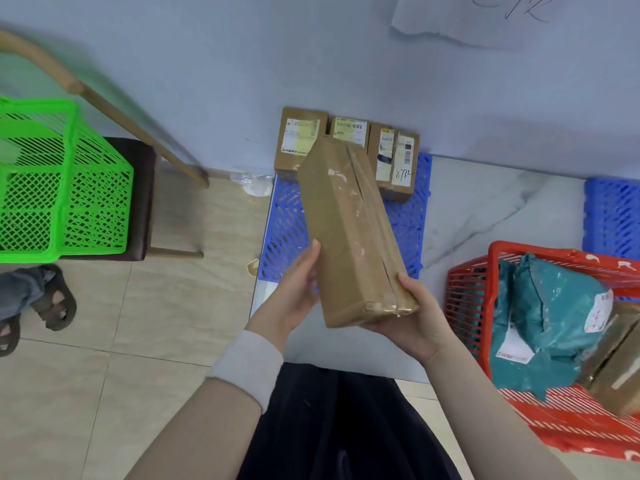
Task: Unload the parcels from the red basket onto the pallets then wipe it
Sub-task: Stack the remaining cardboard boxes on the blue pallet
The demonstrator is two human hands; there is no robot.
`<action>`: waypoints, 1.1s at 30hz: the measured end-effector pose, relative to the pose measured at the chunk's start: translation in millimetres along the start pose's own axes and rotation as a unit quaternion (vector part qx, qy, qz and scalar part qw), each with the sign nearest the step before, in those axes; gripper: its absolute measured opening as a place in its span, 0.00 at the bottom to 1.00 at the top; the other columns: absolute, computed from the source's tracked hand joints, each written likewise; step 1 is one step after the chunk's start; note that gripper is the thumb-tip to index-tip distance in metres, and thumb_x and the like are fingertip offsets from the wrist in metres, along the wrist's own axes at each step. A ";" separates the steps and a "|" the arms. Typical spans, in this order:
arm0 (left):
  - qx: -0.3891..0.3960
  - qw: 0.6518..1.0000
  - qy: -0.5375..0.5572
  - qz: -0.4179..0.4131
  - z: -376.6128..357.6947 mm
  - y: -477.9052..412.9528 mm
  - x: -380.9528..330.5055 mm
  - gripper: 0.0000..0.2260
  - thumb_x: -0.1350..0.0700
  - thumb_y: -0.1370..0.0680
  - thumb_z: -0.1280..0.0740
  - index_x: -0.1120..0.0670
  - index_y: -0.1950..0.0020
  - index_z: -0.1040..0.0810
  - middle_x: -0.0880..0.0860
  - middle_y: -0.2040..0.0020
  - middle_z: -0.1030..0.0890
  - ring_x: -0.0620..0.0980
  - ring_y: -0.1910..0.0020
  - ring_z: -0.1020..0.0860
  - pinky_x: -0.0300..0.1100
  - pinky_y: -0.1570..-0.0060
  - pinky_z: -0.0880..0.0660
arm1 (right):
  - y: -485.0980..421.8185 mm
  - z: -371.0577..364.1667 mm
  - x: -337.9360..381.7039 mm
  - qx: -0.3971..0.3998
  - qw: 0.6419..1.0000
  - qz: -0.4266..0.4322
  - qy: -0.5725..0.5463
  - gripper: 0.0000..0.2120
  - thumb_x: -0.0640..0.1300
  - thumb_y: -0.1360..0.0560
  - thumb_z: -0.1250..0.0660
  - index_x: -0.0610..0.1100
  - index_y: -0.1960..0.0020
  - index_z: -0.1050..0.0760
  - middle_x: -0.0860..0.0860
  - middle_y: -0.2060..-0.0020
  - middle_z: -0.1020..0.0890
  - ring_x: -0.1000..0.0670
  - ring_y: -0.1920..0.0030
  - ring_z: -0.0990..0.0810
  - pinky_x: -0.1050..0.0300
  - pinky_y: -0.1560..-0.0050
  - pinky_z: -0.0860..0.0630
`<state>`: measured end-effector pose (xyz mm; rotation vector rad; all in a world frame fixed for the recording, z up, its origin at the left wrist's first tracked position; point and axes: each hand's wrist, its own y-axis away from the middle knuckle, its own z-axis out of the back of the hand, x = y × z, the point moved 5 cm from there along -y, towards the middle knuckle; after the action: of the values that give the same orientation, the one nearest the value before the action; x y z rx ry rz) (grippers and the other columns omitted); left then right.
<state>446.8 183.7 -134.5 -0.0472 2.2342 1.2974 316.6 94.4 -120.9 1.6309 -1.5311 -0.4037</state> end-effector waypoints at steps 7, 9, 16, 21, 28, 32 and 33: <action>0.067 0.996 0.022 0.057 -0.6 0.9 6.2 0.20 0.39 0.33 0.34 0.50 0.50 0.17 0.50 0.47 0.17 0.46 0.47 0.19 0.40 0.52 0.21 | 0.9 4.6 -14.2 0.033 0.998 -0.043 0.018 0.28 0.54 0.28 0.38 0.43 0.32 0.32 0.40 0.36 0.26 0.38 0.36 0.28 0.30 0.38 0.33; 0.029 0.999 0.010 0.039 4.9 0.9 1.6 0.21 0.42 0.32 0.32 0.52 0.45 0.19 0.52 0.44 0.18 0.47 0.47 0.19 0.40 0.49 0.22 | 0.4 10.2 -4.6 -0.020 0.993 -0.009 0.118 0.28 0.59 0.27 0.39 0.50 0.30 0.34 0.46 0.35 0.25 0.44 0.36 0.27 0.37 0.34 0.34; -0.192 0.900 -0.366 -0.136 -3.3 5.8 -15.2 0.42 0.47 0.37 0.23 0.53 0.29 0.39 0.52 0.34 0.31 0.48 0.36 0.31 0.45 0.36 0.32 | -9.3 -4.0 13.7 -0.130 0.925 0.116 0.339 0.40 0.61 0.37 0.34 0.59 0.28 0.45 0.51 0.33 0.32 0.55 0.35 0.30 0.57 0.41 0.29; -0.145 0.864 -0.450 -0.173 -17.8 9.0 -2.8 0.49 0.40 0.37 0.27 0.48 0.25 0.52 0.50 0.32 0.40 0.47 0.30 0.42 0.43 0.34 0.41 | -23.3 -1.3 11.8 -0.182 0.925 0.124 0.309 0.49 0.56 0.36 0.28 0.54 0.25 0.54 0.50 0.29 0.35 0.51 0.30 0.36 0.44 0.31 0.35; -0.071 0.931 -0.326 -0.151 5.5 13.3 -4.4 0.34 0.48 0.30 0.28 0.48 0.28 0.39 0.45 0.35 0.30 0.42 0.39 0.30 0.38 0.39 0.32 | -28.7 9.1 12.7 -0.152 0.964 0.100 0.194 0.45 0.54 0.42 0.25 0.53 0.28 0.42 0.52 0.44 0.19 0.50 0.47 0.19 0.47 0.50 0.22; -0.008 0.969 -0.248 -0.001 25.5 9.7 5.9 0.36 0.38 0.36 0.31 0.47 0.31 0.34 0.48 0.37 0.26 0.46 0.39 0.26 0.43 0.40 0.27 | -30.5 12.8 2.4 -0.096 0.984 0.082 0.122 0.37 0.49 0.35 0.28 0.50 0.30 0.38 0.51 0.47 0.17 0.55 0.63 0.18 0.57 0.66 0.22; 0.028 0.969 -0.244 0.024 26.3 10.0 7.5 0.35 0.39 0.37 0.31 0.46 0.32 0.33 0.49 0.40 0.24 0.45 0.42 0.23 0.40 0.45 0.25 | -29.8 12.8 -0.5 -0.089 0.986 0.075 0.119 0.38 0.49 0.35 0.28 0.50 0.29 0.39 0.50 0.46 0.18 0.56 0.65 0.19 0.57 0.67 0.23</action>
<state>449.0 212.1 -140.2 0.3156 1.8534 1.1204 326.9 87.3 -150.9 1.3628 -1.3852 -0.2454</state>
